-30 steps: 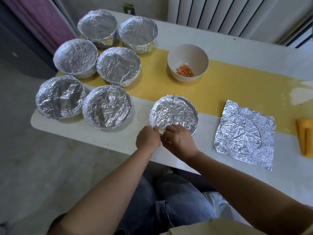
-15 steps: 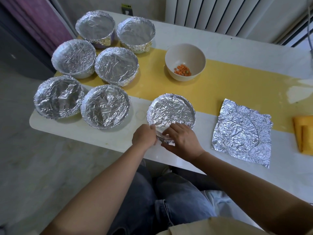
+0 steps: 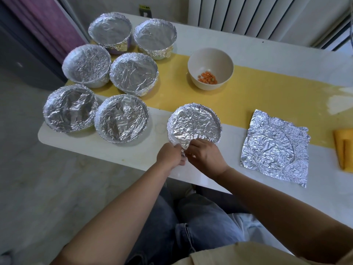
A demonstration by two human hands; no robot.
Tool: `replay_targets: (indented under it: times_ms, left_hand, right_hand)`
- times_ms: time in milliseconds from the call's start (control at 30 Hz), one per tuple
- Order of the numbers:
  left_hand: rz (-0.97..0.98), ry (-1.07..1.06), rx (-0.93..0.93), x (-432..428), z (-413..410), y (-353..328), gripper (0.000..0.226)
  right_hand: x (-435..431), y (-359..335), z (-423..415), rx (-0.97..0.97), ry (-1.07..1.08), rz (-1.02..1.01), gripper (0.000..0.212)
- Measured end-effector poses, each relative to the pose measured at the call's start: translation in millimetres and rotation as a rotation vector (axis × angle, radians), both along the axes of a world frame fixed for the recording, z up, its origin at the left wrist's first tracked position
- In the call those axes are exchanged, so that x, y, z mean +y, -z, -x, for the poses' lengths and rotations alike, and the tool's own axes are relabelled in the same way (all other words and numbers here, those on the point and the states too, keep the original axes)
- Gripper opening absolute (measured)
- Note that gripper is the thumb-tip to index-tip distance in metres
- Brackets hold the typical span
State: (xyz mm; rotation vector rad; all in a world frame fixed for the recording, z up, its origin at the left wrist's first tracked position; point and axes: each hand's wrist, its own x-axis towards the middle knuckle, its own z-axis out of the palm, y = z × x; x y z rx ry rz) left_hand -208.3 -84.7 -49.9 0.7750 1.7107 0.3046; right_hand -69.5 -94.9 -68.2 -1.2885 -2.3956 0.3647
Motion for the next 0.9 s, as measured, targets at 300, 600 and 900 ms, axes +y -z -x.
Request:
replay_targets:
  times_ms: [300,600,900]
  left_hand:
    - [0.043,-0.079,-0.075,0.0,-3.4,-2.9,0.03]
    - [0.004,-0.074,-0.045,7.7,-1.1,-4.9,0.035]
    - [0.054,-0.06,-0.051,1.5,-5.4,-12.2,0.028]
  right_hand:
    - [1.4,0.4,3.8,0.028,0.011,0.039,0.019]
    - [-1.4,-2.9,-9.2,0.016,0.011,0.068,0.01]
    - [1.0,-2.0,-2.6,0.03,0.01,0.004,0.012]
